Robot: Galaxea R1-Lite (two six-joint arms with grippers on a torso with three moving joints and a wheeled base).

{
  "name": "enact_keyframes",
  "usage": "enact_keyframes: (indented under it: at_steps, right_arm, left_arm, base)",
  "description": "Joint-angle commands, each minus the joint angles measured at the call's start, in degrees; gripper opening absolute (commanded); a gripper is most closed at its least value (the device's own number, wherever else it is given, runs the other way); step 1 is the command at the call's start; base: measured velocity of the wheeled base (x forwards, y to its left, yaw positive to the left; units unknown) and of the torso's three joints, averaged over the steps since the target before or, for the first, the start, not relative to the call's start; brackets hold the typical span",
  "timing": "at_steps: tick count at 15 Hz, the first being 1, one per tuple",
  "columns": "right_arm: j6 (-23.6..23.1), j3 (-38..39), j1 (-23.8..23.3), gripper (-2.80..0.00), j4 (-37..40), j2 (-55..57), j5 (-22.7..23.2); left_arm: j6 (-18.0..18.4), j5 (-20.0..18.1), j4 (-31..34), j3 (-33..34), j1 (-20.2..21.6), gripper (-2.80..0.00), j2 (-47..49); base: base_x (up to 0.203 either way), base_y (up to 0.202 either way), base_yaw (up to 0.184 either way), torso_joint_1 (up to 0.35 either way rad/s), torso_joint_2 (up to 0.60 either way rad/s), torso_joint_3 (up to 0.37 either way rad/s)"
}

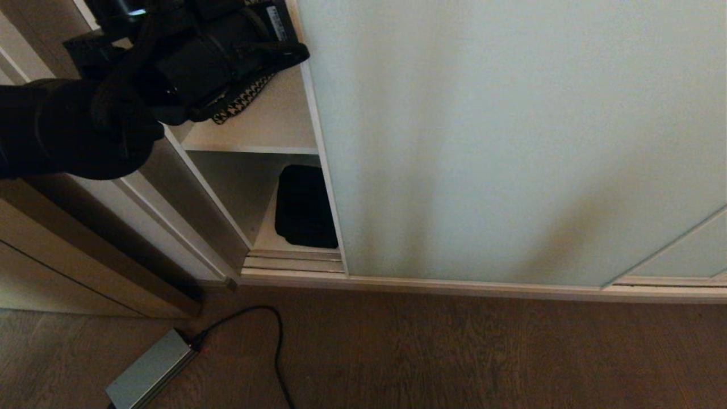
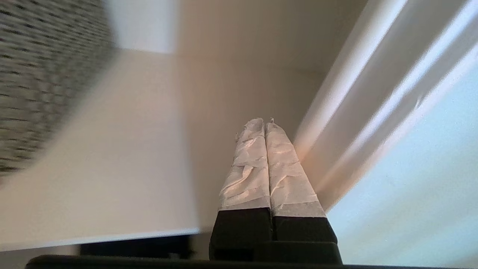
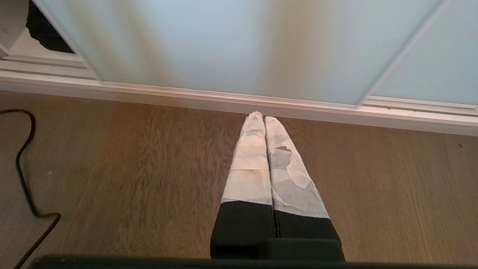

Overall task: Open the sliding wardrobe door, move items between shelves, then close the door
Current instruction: Open the door

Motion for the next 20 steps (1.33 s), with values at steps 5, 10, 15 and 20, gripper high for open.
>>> enact_keyframes:
  at_steps: [5, 10, 15, 20]
  right_arm:
    - [0.0, 0.0, 0.0, -2.8, -0.1, -0.1, 0.0]
    - [0.0, 0.0, 0.1, -2.8, 0.0, -0.1, 0.0]
    - [0.0, 0.0, 0.1, -2.8, 0.0, -0.1, 0.0]
    - [0.0, 0.0, 0.0, -2.8, -0.1, -0.1, 0.0]
  left_arm:
    - [-0.1, 4.2, -0.7, 0.0, -9.5, -2.8, 3.5]
    - [2.6, 5.9, 1.1, -0.7, -4.0, -2.8, -2.0]
    - [12.0, 14.0, 2.0, 20.0, 4.6, -2.8, -18.7]
    - [13.7, 20.3, 2.0, 50.3, 9.9, -2.8, -45.5]
  base:
    - [0.0, 0.0, 0.0, 0.0, 0.0, 0.0]
    - [0.0, 0.0, 0.0, 0.0, 0.0, 0.0]
    - [0.0, 0.0, 0.0, 0.0, 0.0, 0.0]
    - [0.0, 0.0, 0.0, 0.0, 0.0, 0.0]
